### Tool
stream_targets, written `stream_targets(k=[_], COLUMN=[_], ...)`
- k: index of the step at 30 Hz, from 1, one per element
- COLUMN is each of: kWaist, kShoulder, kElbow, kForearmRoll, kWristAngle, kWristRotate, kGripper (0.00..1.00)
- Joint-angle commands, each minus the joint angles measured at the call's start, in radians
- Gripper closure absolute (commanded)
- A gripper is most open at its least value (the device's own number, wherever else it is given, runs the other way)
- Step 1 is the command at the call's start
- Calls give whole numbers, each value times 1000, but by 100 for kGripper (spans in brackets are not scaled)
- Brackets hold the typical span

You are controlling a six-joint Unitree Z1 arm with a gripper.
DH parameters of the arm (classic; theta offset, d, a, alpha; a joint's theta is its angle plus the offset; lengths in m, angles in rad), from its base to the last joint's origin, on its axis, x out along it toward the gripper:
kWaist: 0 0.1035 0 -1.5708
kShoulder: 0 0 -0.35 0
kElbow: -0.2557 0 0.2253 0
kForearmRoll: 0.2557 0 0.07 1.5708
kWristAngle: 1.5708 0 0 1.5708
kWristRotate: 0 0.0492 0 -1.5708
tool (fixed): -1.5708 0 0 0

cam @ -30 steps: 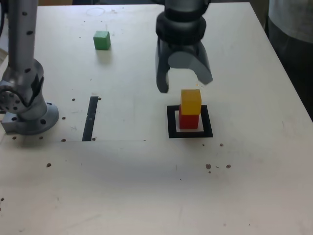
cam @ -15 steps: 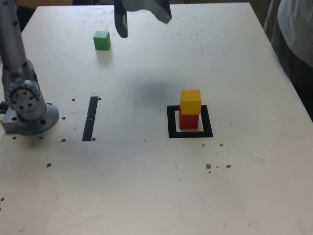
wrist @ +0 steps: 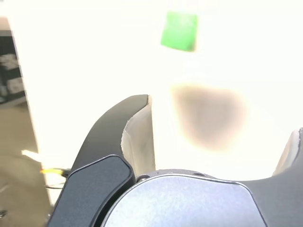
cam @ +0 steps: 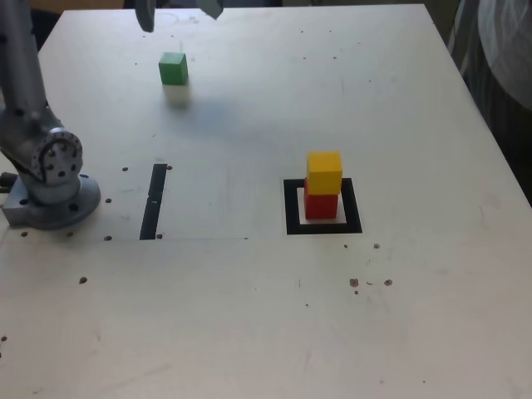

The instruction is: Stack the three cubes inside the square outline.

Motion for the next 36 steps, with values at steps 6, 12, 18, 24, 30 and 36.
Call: stream_targets(k=[6, 12, 18, 24, 30, 36], kWaist=[63, 134, 183, 187, 233, 273], kShoulder=[27, 53, 108, 177, 249, 276], kElbow=[57, 107, 116, 107, 119, 118], kForearmRoll=[-84, -163, -199, -224, -293, -320], kWristAngle=[29, 51, 77, 79, 2, -59], kWristRotate=[64, 82, 125, 132, 196, 254], kGripper=[1, 1, 2, 3, 4, 6])
